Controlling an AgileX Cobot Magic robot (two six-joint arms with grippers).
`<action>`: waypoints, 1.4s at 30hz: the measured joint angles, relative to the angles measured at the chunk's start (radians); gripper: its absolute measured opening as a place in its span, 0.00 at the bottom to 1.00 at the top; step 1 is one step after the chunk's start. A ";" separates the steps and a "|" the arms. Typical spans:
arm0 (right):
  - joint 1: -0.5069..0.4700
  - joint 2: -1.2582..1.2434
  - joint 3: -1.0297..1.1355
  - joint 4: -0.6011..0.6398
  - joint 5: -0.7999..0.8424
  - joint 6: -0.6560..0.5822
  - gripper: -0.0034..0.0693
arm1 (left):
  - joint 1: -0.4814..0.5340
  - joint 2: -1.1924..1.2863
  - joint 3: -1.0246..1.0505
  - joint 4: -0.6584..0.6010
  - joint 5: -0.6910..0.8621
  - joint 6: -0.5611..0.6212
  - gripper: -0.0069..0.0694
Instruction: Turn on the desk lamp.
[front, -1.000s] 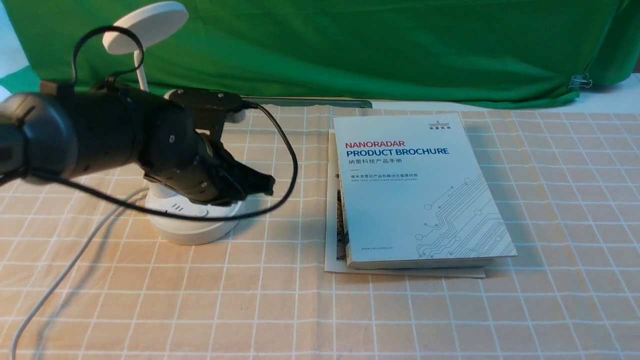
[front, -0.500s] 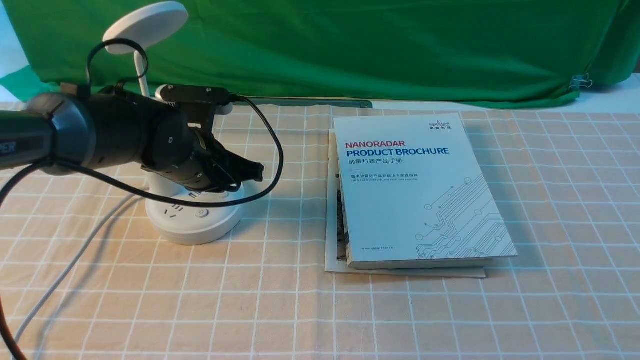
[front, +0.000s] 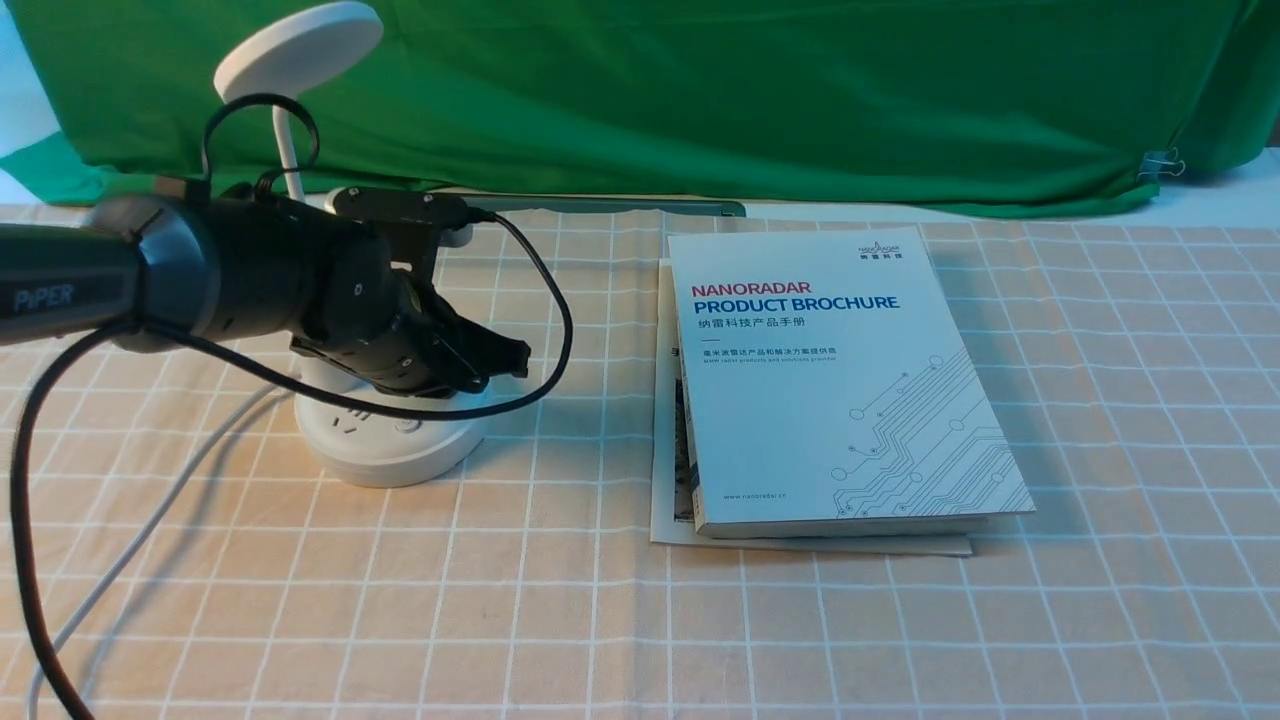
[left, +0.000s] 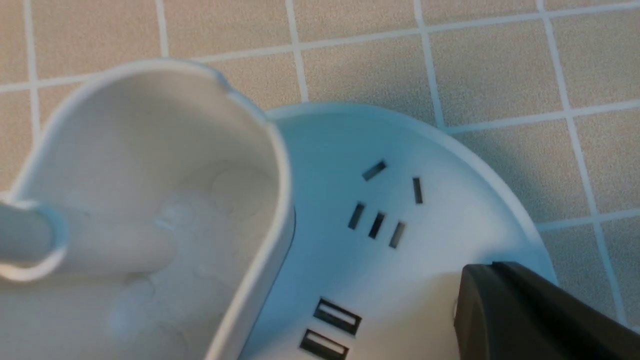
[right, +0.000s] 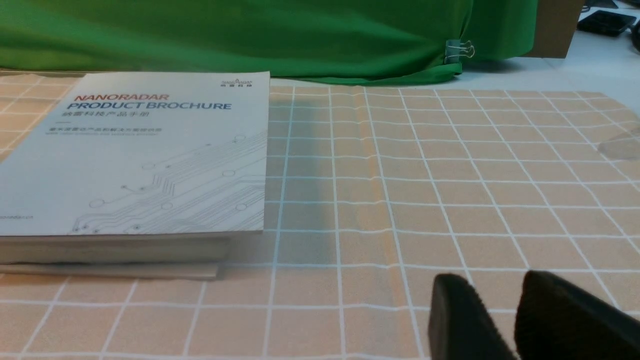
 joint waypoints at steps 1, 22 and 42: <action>0.000 0.000 0.000 0.000 0.000 0.000 0.38 | 0.000 0.001 -0.001 -0.002 0.001 0.003 0.09; 0.000 0.000 0.000 0.000 0.000 0.000 0.38 | -0.213 -0.452 0.296 -0.218 -0.235 0.134 0.09; 0.000 0.000 0.000 0.000 0.000 0.000 0.38 | -0.228 -1.018 0.558 -0.203 -0.361 0.109 0.09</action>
